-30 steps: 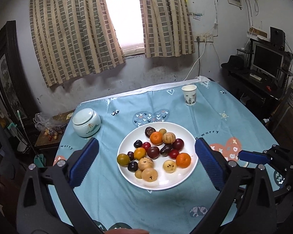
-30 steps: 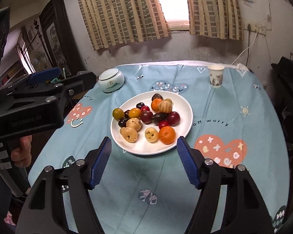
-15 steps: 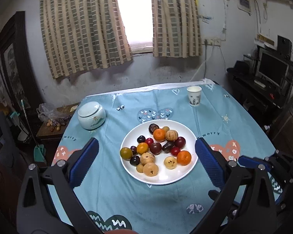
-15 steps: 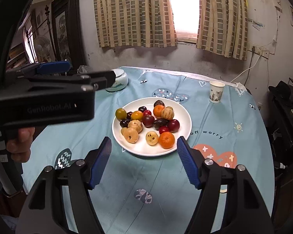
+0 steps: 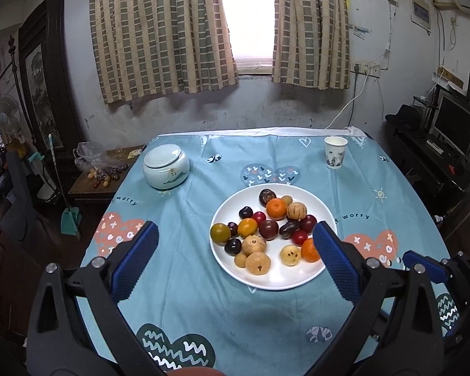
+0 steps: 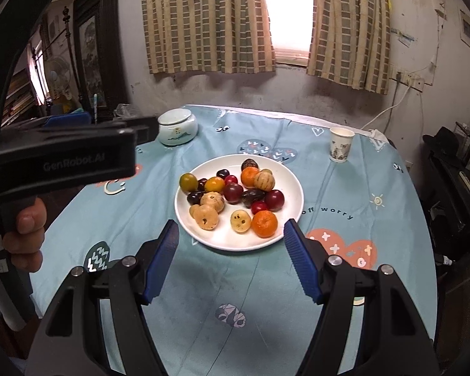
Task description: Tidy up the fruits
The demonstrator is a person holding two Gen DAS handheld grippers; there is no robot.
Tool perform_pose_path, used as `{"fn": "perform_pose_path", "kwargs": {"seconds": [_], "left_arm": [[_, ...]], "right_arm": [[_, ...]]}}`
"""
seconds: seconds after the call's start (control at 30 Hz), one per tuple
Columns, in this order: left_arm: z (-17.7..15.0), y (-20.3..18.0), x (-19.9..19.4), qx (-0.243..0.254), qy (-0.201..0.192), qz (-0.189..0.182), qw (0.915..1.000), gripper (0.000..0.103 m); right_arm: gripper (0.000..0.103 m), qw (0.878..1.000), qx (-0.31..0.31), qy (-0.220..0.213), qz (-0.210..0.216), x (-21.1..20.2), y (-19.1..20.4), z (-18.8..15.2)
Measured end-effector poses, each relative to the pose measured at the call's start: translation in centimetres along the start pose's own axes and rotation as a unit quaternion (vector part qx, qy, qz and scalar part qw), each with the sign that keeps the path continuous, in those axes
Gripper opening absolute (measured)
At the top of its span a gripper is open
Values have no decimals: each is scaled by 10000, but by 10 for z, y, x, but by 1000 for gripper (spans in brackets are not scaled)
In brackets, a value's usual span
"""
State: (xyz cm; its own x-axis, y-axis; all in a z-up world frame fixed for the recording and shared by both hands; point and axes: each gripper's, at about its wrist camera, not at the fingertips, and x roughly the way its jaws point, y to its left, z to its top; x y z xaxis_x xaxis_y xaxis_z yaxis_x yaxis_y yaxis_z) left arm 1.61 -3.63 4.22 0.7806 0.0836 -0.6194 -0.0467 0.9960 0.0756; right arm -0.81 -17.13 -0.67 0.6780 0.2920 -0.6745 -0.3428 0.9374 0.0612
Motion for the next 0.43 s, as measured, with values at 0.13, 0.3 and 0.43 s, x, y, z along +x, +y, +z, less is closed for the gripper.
{"fn": "perform_pose_path", "kwargs": {"seconds": [0.13, 0.3, 0.43], "left_arm": [[1, 3, 1, -5, 41, 5, 10000, 100], [4, 6, 2, 34, -20, 83, 10000, 100], [6, 11, 2, -66, -62, 49, 9999, 100]], "right_arm": [[70, 10000, 32, 44, 33, 3, 0, 2], [70, 10000, 38, 50, 55, 5, 1, 3], [70, 9999, 68, 44, 71, 7, 1, 3]]}}
